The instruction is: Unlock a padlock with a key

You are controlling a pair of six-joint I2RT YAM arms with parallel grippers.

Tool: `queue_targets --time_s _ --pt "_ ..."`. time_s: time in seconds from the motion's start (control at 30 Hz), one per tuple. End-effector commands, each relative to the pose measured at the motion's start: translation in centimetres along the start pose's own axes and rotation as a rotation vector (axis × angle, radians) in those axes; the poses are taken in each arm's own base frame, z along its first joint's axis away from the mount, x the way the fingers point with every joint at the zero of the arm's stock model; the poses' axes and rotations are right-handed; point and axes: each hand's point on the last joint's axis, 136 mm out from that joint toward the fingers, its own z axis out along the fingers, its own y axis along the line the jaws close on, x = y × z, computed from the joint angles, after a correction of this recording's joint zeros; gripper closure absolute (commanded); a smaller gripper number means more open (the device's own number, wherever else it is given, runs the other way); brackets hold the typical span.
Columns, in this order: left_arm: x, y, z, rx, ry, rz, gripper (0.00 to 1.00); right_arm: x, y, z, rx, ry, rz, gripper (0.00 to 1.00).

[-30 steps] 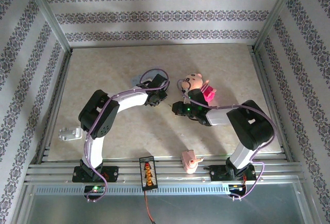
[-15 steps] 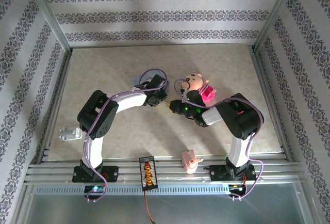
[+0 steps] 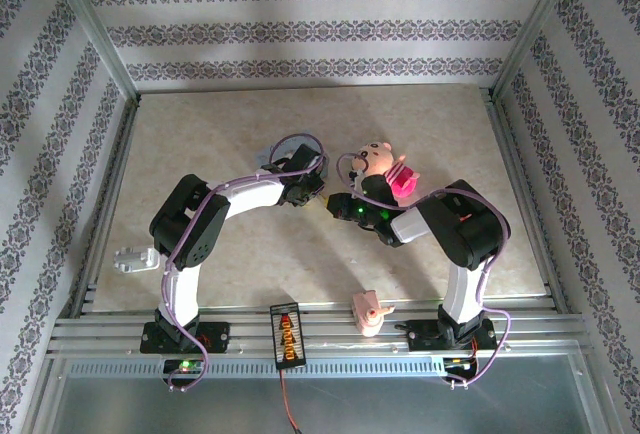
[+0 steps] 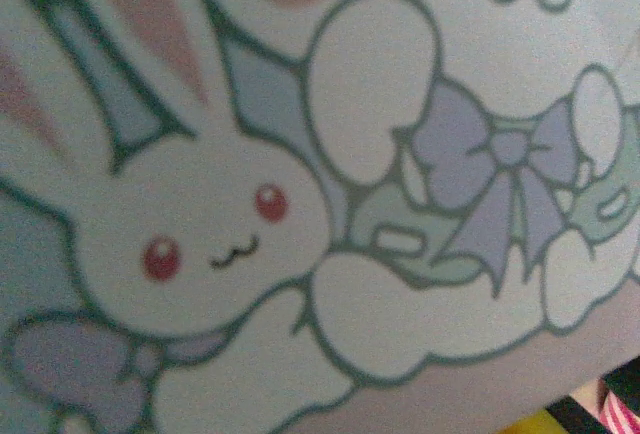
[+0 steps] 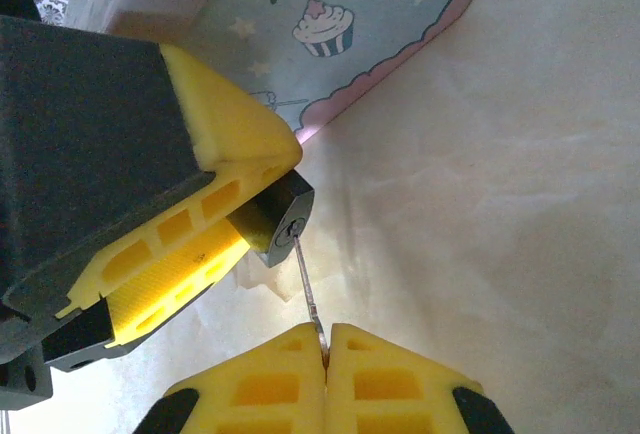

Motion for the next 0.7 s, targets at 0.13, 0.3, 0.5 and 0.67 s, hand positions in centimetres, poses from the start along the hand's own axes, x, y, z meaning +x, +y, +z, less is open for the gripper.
queue_targets --time_s 0.13,0.3,0.5,0.67 --pt "-0.09 0.36 0.52 -0.001 0.018 -0.03 0.99 0.71 0.72 0.58 -0.036 0.018 -0.016 1.0" --pt "0.06 0.44 0.69 -0.002 0.024 -0.029 0.99 0.84 0.41 0.71 -0.033 0.015 -0.013 1.0" --pt "0.09 0.57 0.78 -0.004 0.027 -0.035 0.99 0.62 0.52 0.42 -0.041 -0.01 -0.019 1.0" --pt "-0.27 0.49 0.51 0.0 0.019 -0.04 0.99 0.44 0.53 -0.11 -0.035 -0.028 -0.024 1.0"
